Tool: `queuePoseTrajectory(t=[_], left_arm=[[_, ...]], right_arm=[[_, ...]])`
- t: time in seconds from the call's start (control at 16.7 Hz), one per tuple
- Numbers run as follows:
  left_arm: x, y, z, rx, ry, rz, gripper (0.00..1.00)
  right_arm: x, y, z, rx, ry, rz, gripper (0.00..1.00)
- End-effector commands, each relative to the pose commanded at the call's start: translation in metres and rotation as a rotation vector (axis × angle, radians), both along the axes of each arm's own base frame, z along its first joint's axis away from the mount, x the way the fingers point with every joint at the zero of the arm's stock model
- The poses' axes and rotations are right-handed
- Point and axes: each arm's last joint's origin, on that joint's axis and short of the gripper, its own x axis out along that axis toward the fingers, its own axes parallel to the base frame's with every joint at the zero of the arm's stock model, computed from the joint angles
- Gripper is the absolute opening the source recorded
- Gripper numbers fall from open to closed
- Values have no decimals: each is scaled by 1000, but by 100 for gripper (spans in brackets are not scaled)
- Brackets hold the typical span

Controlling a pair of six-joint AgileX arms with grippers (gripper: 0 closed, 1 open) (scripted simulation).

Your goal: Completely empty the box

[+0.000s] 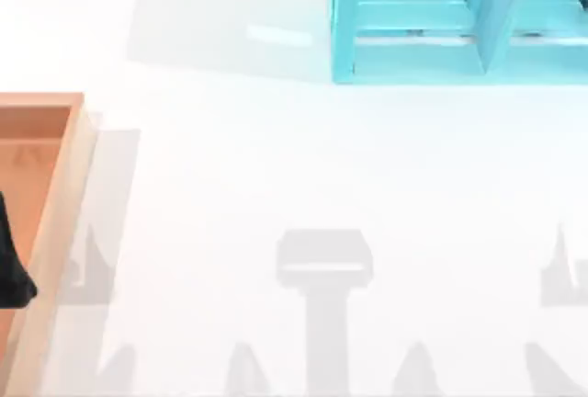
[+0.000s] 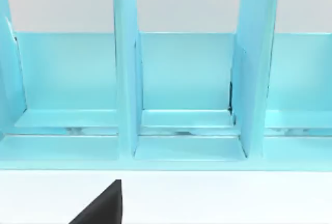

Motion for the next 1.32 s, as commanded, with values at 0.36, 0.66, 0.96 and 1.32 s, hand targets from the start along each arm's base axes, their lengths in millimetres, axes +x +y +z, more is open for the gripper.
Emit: queuePoseTrajectory(t=[0.36, 0.66, 0.96, 1.32], left_arm=[[1, 5, 17, 43, 108, 42, 100], [21, 18, 61, 111, 473, 104, 100], [77, 45, 85, 115, 976, 101, 100], [139, 89, 82, 58, 1437, 29, 100]], right_arm=[[0, 0, 0, 0, 0, 0, 100], [0, 0, 0, 0, 0, 0, 100], [0, 0, 0, 0, 0, 0, 100], [0, 0, 0, 0, 0, 0, 100]])
